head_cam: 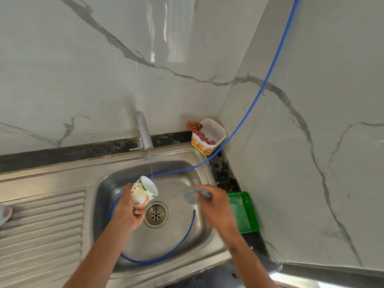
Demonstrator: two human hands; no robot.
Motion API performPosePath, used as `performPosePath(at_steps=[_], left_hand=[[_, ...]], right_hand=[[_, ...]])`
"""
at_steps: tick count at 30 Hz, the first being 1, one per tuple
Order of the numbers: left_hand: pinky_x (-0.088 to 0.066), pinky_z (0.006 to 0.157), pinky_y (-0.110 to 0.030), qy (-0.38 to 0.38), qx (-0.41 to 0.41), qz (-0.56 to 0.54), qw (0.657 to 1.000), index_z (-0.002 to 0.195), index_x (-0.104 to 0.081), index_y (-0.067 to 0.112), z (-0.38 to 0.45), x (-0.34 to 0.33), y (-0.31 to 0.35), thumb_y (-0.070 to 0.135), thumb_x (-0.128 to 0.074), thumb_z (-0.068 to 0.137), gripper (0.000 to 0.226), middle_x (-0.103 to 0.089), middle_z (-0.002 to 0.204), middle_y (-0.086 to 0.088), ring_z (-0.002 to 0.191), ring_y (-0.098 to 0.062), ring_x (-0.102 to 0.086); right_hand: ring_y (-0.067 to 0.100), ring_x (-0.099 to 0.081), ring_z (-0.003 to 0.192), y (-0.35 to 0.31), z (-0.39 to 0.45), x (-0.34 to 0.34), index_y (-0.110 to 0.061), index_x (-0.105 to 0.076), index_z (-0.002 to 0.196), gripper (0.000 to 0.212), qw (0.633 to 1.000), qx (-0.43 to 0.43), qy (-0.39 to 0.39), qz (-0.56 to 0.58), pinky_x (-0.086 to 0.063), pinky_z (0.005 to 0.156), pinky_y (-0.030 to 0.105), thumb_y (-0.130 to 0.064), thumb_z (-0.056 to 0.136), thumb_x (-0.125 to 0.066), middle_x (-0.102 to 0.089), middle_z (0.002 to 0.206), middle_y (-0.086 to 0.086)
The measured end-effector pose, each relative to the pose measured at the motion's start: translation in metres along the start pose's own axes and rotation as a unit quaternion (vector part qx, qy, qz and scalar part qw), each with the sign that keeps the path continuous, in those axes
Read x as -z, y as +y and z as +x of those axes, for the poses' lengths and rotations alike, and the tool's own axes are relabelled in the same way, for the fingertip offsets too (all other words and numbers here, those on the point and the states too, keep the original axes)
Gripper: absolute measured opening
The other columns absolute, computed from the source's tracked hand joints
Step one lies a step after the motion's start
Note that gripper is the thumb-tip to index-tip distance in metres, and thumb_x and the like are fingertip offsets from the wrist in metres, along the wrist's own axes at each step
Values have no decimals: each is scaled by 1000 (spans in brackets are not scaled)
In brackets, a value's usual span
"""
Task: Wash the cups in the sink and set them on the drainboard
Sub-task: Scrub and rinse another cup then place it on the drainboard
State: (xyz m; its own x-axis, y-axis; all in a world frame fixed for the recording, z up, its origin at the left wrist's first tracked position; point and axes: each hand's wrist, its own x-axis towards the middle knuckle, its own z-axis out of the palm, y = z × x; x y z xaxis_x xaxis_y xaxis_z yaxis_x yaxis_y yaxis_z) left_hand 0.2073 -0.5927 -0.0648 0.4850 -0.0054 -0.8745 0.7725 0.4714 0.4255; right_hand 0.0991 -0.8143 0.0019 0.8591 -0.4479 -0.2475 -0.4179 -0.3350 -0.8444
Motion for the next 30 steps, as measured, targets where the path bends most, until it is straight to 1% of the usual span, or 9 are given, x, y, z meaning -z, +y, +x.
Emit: performPosePath(at_steps=[2, 4, 6, 11, 14, 17, 21, 25, 30], left_hand=[[-21, 28, -12, 8, 15, -24, 1000, 92, -64, 17, 10, -10, 3, 51, -69, 96, 34, -63, 69, -3, 33, -4, -33], [-22, 28, -12, 3, 12, -49, 999, 89, -65, 16, 16, -21, 7, 55, -72, 92, 40, -65, 59, -3, 32, -4, -33], [-24, 28, -12, -4, 10, -73, 997, 88, -65, 15, 26, -34, 11, 56, -73, 91, 42, -65, 56, -2, 30, -4, -34], [-31, 29, -14, 0, -29, -85, 996, 98, -67, 14, 36, -67, 25, 48, -78, 91, 36, -71, 83, -7, 39, -8, -55], [-36, 33, -16, 15, -66, -35, 997, 105, -68, 12, 46, -73, 27, 46, -84, 85, 43, -72, 85, -8, 50, -12, -58], [-36, 32, -18, 43, -93, -12, 995, 119, -67, 7, 56, -65, 28, 44, -89, 80, 58, -73, 93, -12, 41, -11, -60], [-33, 32, -18, 74, -108, -5, 991, 115, -70, 1, 60, -41, 34, 42, -85, 84, 54, -69, 79, -11, 36, -9, -51], [-33, 32, -18, 102, -115, -17, 988, 108, -71, 0, 57, -18, 43, 40, -84, 86, 47, -70, 78, -12, 43, -12, -51], [-37, 33, -17, 91, -153, 22, 984, 99, -71, 2, 50, -12, 50, 34, -83, 88, 36, -71, 85, -18, 39, -8, -55]], right_hand=[[-3, -72, 86, 28, -8, 36, -26, -77, 107, 21, 994, -20, 99, -42, -49, 73, 7, -9, 98, -66, -74, 95, -17], [4, -73, 94, 56, -14, 60, -29, -75, 110, 23, 979, -36, 170, -107, -53, 82, 19, -14, 99, -63, -77, 104, -12], [23, -75, 101, 82, -14, 69, -21, -77, 115, 23, 970, -52, 172, -160, -53, 94, 31, -11, 97, -66, -79, 110, 1], [37, -76, 93, 103, -12, 53, -7, -81, 104, 33, 940, 20, 150, -306, -59, 85, 45, -36, 94, -68, -78, 106, 16], [21, -73, 89, 47, 1, 26, -21, -82, 90, 19, 985, -32, 123, -118, -54, 86, 32, -29, 98, -67, -80, 97, 3], [17, -76, 91, -12, 31, -22, -23, -81, 91, 9, 989, -92, -16, 113, -58, 86, 34, -19, 95, -75, -81, 91, -2], [34, -75, 105, -72, 83, -98, 5, -72, 109, 20, 895, -186, -141, 380, -59, 98, 40, 8, 99, -54, -78, 107, 23], [35, -73, 102, -98, 122, -144, 9, -66, 85, 35, 806, -288, -208, 473, -63, 86, 39, 24, 94, -36, -73, 111, 29], [39, -75, 106, -94, 140, -152, 8, -68, 88, 20, 786, -257, -290, 481, -66, 80, 38, 22, 93, -54, -72, 119, 31]])
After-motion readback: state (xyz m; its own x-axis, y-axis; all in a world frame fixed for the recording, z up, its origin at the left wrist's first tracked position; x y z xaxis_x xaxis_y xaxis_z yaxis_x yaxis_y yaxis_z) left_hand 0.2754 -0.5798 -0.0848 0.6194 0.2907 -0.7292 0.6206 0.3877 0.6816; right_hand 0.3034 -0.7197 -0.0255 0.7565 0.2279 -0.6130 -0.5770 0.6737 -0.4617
